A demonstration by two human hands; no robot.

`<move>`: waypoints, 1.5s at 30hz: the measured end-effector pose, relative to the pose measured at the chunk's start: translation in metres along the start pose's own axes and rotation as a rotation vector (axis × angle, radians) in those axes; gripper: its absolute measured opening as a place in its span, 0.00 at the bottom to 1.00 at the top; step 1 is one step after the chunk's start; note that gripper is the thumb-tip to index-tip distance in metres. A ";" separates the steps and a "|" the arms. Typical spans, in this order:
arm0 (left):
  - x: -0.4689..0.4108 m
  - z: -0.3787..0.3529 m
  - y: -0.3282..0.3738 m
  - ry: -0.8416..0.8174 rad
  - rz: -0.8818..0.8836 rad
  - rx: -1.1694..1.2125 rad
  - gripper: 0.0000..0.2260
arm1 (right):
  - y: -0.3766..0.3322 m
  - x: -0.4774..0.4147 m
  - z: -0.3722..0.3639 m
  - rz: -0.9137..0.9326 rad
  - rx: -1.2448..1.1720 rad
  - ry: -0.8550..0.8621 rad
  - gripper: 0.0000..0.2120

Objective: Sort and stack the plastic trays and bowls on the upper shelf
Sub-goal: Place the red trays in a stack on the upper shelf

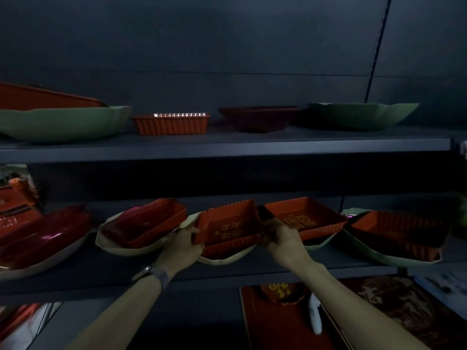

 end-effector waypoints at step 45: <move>0.109 0.066 0.031 0.230 -0.262 0.412 0.07 | -0.060 0.079 0.060 0.121 -0.243 0.202 0.04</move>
Point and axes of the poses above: each hand's wrist, its own x-axis away from the middle knuckle, its own z-axis out of the back of the hand, y = z × x, the point moved 1 cm from there along -x, towards the middle knuckle, and after that the axes turned 1 degree about x, right-handed, at the moved point
